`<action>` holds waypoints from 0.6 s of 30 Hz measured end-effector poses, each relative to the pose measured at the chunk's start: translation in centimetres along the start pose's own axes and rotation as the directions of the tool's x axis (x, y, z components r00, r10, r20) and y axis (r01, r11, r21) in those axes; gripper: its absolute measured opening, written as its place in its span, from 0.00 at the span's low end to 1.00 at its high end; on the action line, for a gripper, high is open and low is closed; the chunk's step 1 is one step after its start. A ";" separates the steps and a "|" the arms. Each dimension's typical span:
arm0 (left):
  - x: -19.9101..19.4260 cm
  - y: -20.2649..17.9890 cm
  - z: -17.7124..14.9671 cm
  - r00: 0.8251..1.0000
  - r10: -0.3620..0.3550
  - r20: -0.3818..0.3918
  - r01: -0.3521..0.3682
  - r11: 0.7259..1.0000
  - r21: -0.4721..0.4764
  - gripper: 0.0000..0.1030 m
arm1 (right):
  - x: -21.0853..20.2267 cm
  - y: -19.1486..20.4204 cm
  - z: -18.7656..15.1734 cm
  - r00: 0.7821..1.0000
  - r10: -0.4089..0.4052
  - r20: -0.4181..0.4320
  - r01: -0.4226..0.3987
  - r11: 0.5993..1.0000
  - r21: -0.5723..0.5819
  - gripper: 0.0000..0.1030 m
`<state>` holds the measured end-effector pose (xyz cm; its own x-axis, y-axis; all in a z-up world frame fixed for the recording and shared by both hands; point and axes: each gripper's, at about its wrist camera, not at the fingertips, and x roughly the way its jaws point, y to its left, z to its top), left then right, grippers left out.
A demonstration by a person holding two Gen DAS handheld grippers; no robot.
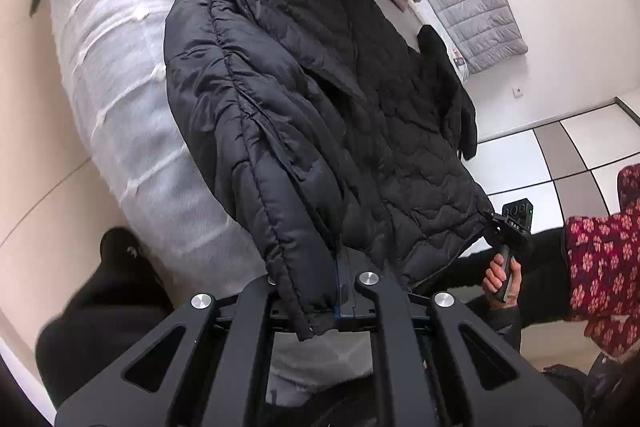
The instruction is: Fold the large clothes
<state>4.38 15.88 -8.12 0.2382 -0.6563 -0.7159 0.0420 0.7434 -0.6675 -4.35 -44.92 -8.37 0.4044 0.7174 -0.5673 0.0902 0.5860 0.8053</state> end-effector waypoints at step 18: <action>-7.5 -3.2 4.1 0.715 0.595 0.367 -0.615 0.785 -0.074 0.58 | 2.8 2.8 2.1 0.453 -0.650 0.610 0.892 0.339 -0.300 0.68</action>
<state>6.39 18.96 0.23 0.5512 0.0200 -0.8341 -0.1854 0.9777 -0.0990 -1.04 -42.10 -7.35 0.6796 -0.2862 -0.6755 0.1179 0.9514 -0.2845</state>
